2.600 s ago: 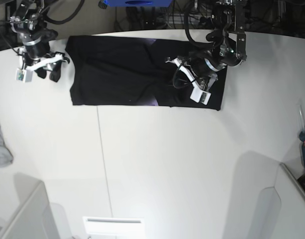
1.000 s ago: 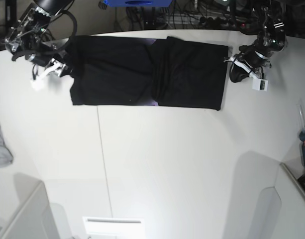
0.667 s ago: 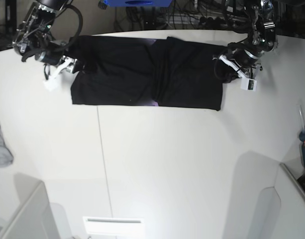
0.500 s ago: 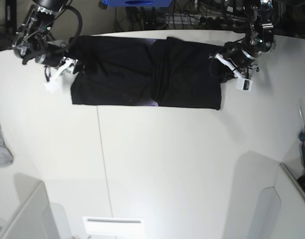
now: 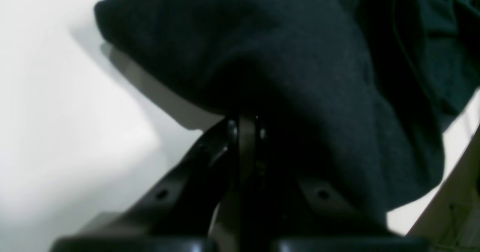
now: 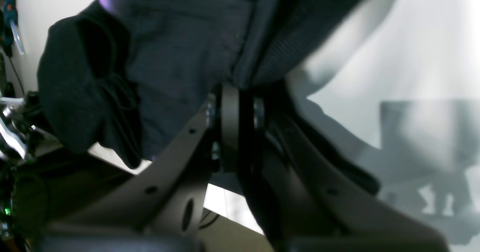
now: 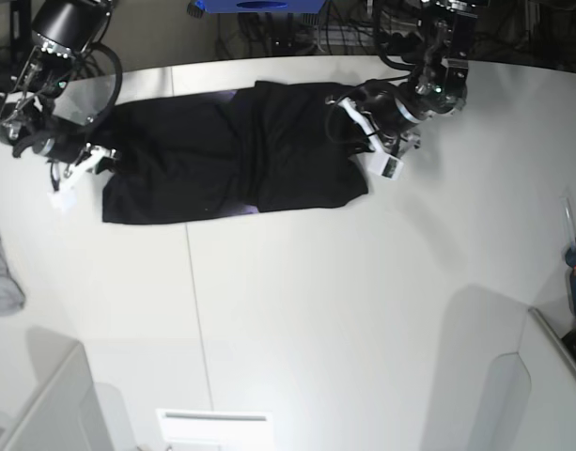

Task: Fold the T-shirt properly
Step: 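Grasp the strip ends with both grippers and push them together, then lift both strip ends and fold them inward over the shirt center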

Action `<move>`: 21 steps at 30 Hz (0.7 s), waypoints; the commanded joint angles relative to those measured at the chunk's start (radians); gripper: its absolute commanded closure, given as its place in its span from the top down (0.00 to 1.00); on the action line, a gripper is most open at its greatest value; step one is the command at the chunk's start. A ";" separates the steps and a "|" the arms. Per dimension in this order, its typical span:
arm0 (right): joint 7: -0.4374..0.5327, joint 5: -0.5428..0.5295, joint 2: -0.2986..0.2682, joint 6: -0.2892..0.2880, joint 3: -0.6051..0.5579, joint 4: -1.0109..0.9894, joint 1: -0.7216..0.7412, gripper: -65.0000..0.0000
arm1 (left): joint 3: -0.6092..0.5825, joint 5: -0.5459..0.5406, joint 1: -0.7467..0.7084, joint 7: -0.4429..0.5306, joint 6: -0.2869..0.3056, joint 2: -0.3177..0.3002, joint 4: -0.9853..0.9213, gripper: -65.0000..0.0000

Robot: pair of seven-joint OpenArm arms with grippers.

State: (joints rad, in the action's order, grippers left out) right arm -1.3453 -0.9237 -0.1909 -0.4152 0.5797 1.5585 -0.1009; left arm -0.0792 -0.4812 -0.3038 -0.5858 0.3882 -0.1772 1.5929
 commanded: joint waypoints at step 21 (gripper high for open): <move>0.010 -0.047 0.072 0.120 -0.168 0.455 -0.099 0.00 | -0.113 0.022 0.108 -0.128 -0.120 0.057 -0.001 0.00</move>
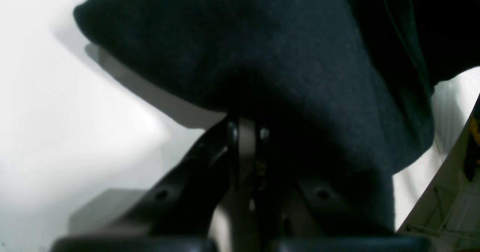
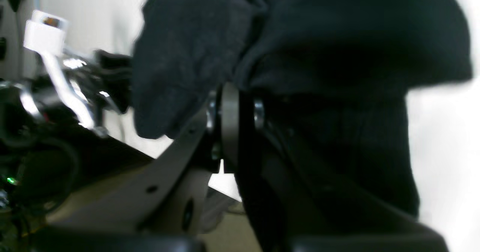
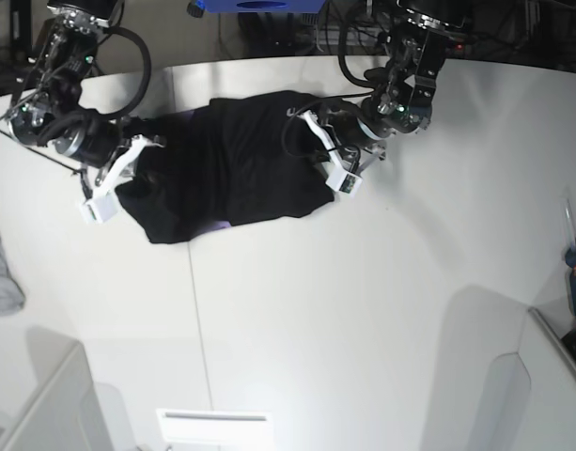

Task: Fold the T-shirt properly
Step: 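Lift both strip ends and fold them inward over the shirt center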

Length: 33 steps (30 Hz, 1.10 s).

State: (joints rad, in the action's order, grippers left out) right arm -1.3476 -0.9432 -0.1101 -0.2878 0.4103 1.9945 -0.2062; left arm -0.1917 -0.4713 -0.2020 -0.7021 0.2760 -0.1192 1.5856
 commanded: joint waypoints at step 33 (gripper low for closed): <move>0.236 0.114 0.109 -0.003 -0.399 -0.085 0.006 0.00 | 0.007 0.015 0.025 -0.012 -0.008 0.040 0.014 0.00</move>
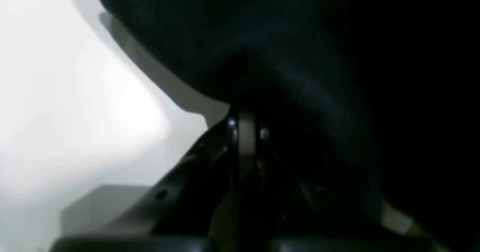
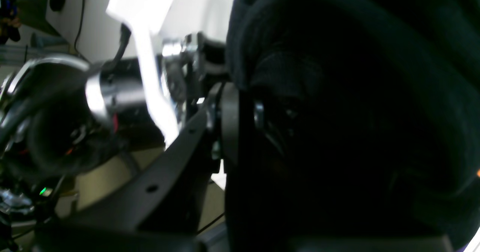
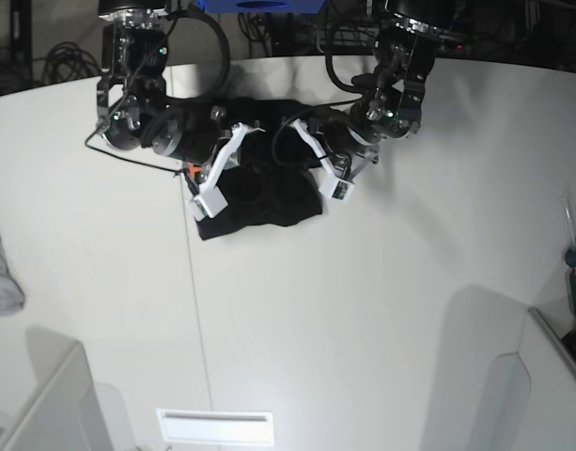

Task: Fold the T-shirt properly
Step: 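Lift both strip ends and fold them inward over the shirt center, then release the left gripper and press the bundle flat with the right gripper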

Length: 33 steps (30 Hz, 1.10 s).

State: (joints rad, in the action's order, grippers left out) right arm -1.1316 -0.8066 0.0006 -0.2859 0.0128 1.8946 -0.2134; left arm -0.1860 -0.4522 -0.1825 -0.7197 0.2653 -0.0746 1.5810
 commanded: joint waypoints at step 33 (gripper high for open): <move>-0.044 0.145 -0.092 -0.003 -0.195 0.130 0.088 0.34 | 0.461 -0.178 -0.208 0.004 0.007 -0.201 0.198 0.00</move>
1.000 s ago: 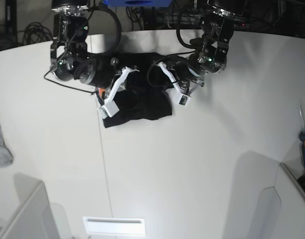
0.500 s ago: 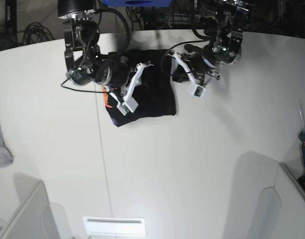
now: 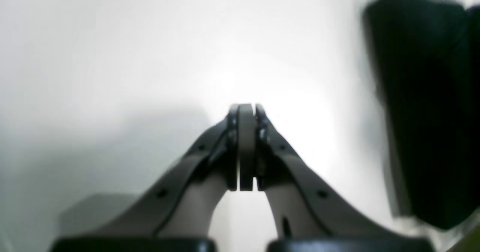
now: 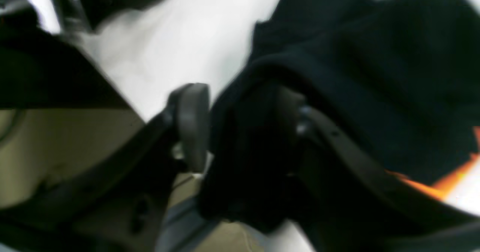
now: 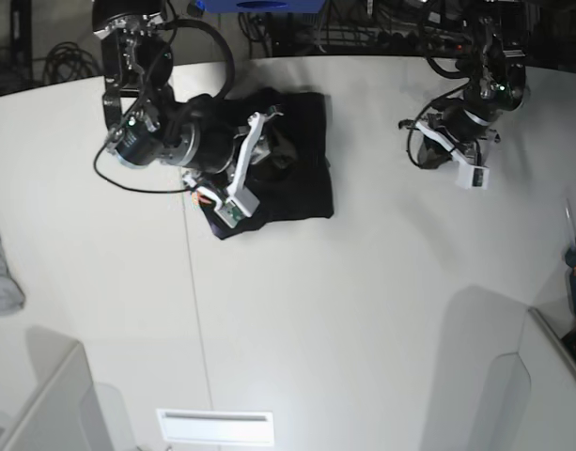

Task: Fold the T-shirt properly
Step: 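Release the left gripper and press the bundle flat with the right gripper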

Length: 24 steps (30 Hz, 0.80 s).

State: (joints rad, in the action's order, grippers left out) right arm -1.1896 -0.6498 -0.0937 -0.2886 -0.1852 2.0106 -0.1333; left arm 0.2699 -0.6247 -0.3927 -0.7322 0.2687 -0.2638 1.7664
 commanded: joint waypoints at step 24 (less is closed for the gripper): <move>0.379 -0.026 -0.173 -0.004 0.046 -0.172 -0.035 0.00 | 0.058 -0.120 -0.009 0.020 0.004 -0.067 -0.073 0.00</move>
State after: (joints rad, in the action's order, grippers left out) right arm -0.8371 -0.6613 -0.2611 -0.2848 -0.1482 1.8229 -0.1814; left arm 0.3202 -0.7349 -0.4034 -0.7300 0.2653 -0.3187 1.6737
